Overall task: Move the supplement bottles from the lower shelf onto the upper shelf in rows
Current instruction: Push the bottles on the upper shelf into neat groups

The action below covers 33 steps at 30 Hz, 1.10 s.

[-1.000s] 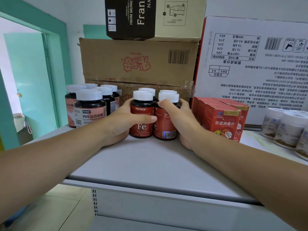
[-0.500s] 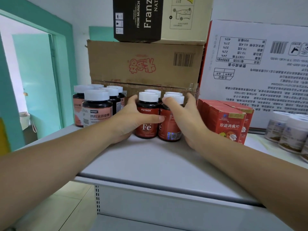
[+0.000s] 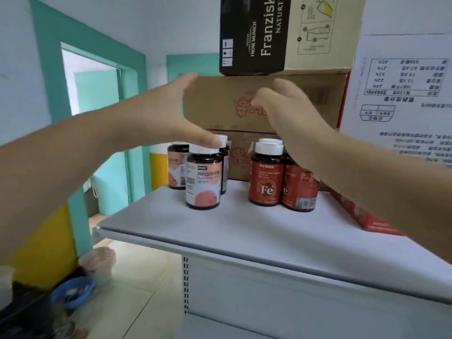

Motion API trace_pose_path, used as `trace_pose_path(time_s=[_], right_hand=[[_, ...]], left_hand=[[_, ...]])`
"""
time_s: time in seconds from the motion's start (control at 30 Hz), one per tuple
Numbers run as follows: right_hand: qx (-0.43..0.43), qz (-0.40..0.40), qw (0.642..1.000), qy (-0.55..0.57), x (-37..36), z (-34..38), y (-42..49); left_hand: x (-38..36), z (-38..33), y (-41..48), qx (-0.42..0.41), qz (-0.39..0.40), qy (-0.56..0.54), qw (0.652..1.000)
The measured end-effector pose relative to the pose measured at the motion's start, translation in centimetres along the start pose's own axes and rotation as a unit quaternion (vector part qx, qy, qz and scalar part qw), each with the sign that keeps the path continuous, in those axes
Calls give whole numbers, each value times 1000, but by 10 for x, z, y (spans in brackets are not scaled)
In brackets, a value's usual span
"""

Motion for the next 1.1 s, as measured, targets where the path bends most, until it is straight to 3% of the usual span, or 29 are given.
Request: trace_pose_path(time_s=[0.13, 0.23, 0.43, 0.67, 1.1], right_hand=[[-23, 80, 997, 4, -56, -11, 3], [-50, 83, 993, 60, -86, -22, 6], [-44, 31, 993, 102, -103, -47, 12], [-78, 68, 986, 130, -114, -80, 8], [-83, 84, 989, 87, -125, -82, 10]], left_hand=[[-2, 79, -4, 92, 44, -37, 994], [-18, 114, 2, 104, 80, -118, 984], [-44, 144, 27, 41, 91, -248, 964], [-71, 159, 48, -40, 111, -346, 931], [-75, 170, 54, -69, 119, -373, 917]])
Point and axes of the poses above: each hand's wrist, its own y-axis towards the middle knuckle, its own x-axis out of the back of the hand, z = x × y, the point moved 4 cm from there along y, towards the middle knuckle, and after that the axes turned 8 degrees about z, right-handed, at the moved point
